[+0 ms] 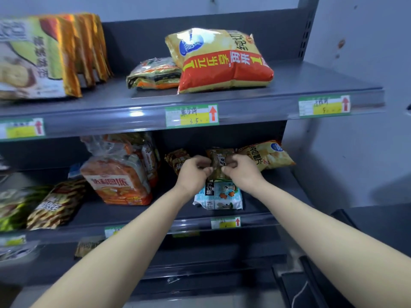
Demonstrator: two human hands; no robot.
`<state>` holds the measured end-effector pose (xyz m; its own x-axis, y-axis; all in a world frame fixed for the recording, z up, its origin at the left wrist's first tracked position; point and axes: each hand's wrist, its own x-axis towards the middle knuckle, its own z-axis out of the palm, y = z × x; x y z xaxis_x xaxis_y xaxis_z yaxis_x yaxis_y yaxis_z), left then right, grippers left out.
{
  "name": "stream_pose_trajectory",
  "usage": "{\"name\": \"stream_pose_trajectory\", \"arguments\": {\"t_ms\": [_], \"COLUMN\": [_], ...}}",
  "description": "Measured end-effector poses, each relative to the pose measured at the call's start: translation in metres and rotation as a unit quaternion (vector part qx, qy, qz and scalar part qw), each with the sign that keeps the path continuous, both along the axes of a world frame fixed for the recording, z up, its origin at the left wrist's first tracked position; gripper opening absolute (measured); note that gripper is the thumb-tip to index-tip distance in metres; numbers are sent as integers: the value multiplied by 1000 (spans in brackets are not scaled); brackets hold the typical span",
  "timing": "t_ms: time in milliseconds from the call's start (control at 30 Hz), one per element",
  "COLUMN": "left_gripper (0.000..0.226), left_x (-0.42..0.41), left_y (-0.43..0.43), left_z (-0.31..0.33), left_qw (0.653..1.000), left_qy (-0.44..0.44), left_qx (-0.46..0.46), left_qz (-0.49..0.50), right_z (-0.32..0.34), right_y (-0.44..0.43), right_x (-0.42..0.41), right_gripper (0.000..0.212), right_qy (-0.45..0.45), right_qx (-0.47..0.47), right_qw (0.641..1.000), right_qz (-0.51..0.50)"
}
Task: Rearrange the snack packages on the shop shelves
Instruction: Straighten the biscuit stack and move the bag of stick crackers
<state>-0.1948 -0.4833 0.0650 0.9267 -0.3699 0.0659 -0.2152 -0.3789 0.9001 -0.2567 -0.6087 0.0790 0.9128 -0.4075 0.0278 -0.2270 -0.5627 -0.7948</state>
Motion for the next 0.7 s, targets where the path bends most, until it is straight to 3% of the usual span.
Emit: {"name": "stream_pose_trajectory", "arguments": {"t_ms": [167, 467, 700], "left_gripper": [14, 18, 15], "left_x": [-18, -38, -37], "left_y": [23, 104, 156], "left_z": [22, 86, 131], "left_qw": [998, 983, 972], "left_qy": [-21, -145, -176], "left_qx": [-17, -36, -88], "left_qz": [-49, -102, -132], "right_z": [26, 77, 125], "right_y": [28, 106, 155], "right_x": [-22, -42, -37], "right_gripper": [27, 24, 18], "right_qy": [-21, -93, -165], "right_qx": [-10, -54, -79], "right_qw": [1000, 994, 983], "right_qz": [16, 16, -1]}}
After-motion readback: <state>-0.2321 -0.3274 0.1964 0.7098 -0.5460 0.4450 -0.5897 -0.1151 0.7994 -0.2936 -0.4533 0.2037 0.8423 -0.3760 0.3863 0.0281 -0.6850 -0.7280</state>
